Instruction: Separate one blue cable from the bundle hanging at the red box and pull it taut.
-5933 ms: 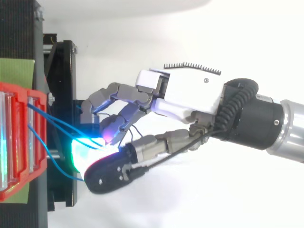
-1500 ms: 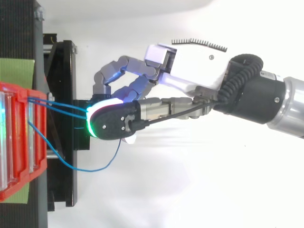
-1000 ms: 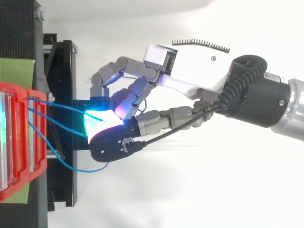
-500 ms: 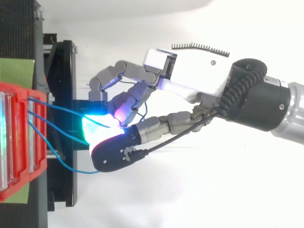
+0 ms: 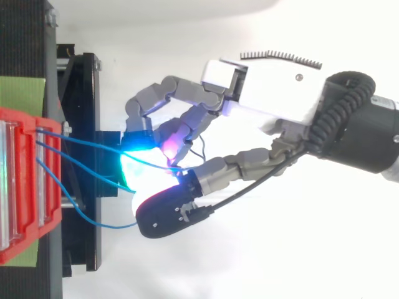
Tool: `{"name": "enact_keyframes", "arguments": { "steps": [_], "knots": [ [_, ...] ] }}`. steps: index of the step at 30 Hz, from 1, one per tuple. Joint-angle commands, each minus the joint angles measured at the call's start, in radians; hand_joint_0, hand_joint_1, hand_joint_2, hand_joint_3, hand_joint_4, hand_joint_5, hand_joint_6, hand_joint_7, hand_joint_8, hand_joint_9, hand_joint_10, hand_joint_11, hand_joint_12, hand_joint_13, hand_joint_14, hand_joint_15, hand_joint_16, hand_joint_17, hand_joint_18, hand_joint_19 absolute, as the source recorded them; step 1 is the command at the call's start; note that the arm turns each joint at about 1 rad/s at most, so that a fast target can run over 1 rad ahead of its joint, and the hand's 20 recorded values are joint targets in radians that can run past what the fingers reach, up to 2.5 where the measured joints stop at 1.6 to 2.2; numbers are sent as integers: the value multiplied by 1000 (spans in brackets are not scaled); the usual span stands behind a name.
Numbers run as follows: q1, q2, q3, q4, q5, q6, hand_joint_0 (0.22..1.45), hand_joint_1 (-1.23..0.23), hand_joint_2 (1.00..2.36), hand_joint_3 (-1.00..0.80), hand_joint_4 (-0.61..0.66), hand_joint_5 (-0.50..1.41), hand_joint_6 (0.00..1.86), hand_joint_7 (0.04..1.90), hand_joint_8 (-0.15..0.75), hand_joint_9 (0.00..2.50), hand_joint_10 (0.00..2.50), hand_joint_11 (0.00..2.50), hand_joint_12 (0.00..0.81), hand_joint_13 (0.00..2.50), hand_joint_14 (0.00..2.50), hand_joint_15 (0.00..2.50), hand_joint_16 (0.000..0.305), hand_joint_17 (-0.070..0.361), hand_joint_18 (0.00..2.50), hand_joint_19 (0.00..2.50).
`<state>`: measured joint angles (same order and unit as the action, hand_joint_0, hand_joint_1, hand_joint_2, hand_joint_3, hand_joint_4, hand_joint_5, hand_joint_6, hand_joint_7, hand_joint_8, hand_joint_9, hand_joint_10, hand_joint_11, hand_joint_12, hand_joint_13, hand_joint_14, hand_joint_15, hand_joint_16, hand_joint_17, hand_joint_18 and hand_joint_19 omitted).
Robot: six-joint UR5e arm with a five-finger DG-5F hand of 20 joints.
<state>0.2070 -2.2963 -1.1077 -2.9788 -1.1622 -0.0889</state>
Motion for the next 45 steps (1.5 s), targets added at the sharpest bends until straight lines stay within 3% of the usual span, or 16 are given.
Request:
{"name": "enact_keyframes", "arguments": {
  "steps": [1,2,5,9,12,15,17,20,26,28,36,40,45],
  "knots": [
    [-1,14,0,-40,1,1,782,-940,1005,-445,-46,-162,950,1191,330,991,17,1038,376,667,17,458,49,111,700,547],
    [-1,17,-1,-49,1,-2,791,-942,1003,-473,-10,-186,954,1081,330,943,16,1051,378,648,16,466,51,114,689,519],
    [-1,18,0,-54,1,3,775,-960,1000,-500,44,-209,953,989,319,880,15,1038,381,608,16,424,52,116,690,487],
    [-3,18,0,-55,1,3,709,-976,1000,-500,44,-212,947,961,317,873,15,1034,381,593,14,413,51,116,677,478],
    [-5,18,2,-55,1,3,566,-944,1000,-500,79,-215,940,942,329,863,14,1029,390,574,14,420,53,120,655,495],
    [-6,18,0,-55,1,5,544,-898,1000,-500,91,-209,934,914,344,885,14,1025,395,579,15,415,55,123,659,507],
    [-8,18,0,-55,-1,5,516,-705,1000,-500,102,-197,921,899,368,934,14,1019,409,610,16,420,57,129,678,529],
    [-9,18,0,-55,-1,5,510,-550,1000,-500,109,-189,907,912,379,979,14,1004,416,630,14,437,58,130,684,546],
    [-9,18,2,-55,1,5,573,-417,1000,-500,100,-187,898,968,373,1002,14,1021,403,644,15,456,55,124,666,600],
    [-9,18,0,-55,2,5,594,-420,1000,-500,96,-184,902,988,373,1014,16,1031,400,648,15,459,54,122,666,613],
    [-12,17,0,-55,2,23,603,-701,1020,-112,111,-178,944,1058,381,1021,13,1063,408,660,15,464,56,126,696,595],
    [-14,18,0,-55,2,23,636,-763,1020,-125,65,-184,952,1061,366,1011,15,1077,402,663,15,465,54,122,698,588],
    [-14,18,0,-54,6,23,708,-804,1012,-319,35,-195,961,1047,355,1000,17,1090,396,659,17,455,53,120,704,560]
  ]
}}
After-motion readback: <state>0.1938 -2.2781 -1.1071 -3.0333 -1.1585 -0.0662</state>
